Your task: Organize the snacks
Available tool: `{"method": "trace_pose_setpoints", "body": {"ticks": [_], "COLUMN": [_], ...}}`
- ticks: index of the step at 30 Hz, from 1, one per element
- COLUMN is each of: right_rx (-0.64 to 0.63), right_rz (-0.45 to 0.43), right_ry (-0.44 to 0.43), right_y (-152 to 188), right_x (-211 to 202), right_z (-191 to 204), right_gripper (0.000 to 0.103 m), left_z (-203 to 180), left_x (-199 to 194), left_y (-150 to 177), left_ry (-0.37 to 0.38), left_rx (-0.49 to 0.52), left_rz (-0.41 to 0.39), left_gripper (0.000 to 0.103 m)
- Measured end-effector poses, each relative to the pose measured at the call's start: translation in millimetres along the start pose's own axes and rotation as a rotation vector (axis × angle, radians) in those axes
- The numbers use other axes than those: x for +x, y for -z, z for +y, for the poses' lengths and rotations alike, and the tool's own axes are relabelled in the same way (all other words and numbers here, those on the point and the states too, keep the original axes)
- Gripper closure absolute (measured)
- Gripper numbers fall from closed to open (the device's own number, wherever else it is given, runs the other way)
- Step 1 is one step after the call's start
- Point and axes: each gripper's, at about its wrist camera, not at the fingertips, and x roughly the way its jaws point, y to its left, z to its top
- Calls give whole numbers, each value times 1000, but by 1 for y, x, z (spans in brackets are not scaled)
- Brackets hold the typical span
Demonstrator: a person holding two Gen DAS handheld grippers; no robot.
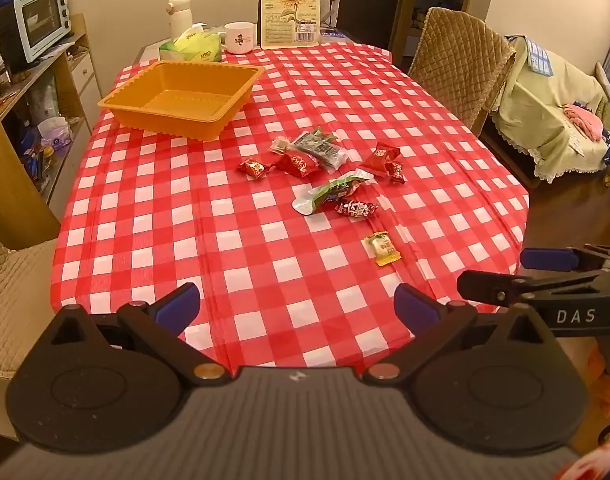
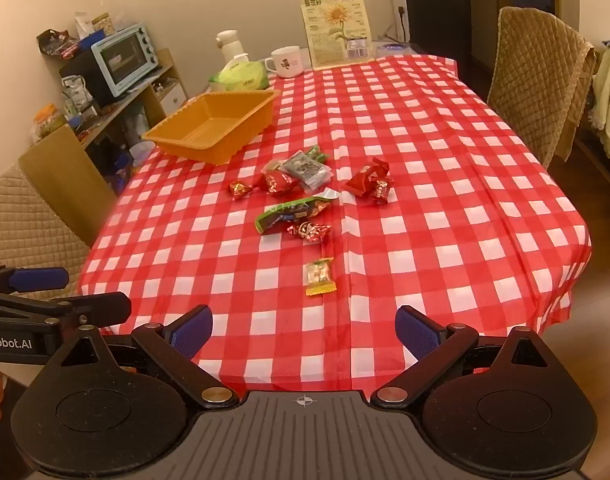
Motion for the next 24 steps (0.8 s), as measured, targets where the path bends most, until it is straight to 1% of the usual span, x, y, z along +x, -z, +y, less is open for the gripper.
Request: {"method": "trace_pose_setpoints", "body": {"ticks": [8, 9, 24], "right_rx": [1, 1, 1], "right_rz": [4, 5, 7], "right_ry": [0, 0, 1], "right_y": [0, 0, -1], "right_x": [0, 0, 0], "right_z": [0, 0, 2], "right_gripper": [6, 6, 6], "left_z": [-7, 0, 0], "left_x": [-1, 1, 7], "left_y": [1, 1, 2], "left_ry": [-3, 13, 13], "left_rx": [-4, -8, -8], "left_rz": [5, 4, 11], "left_gripper": [0, 0, 0]}}
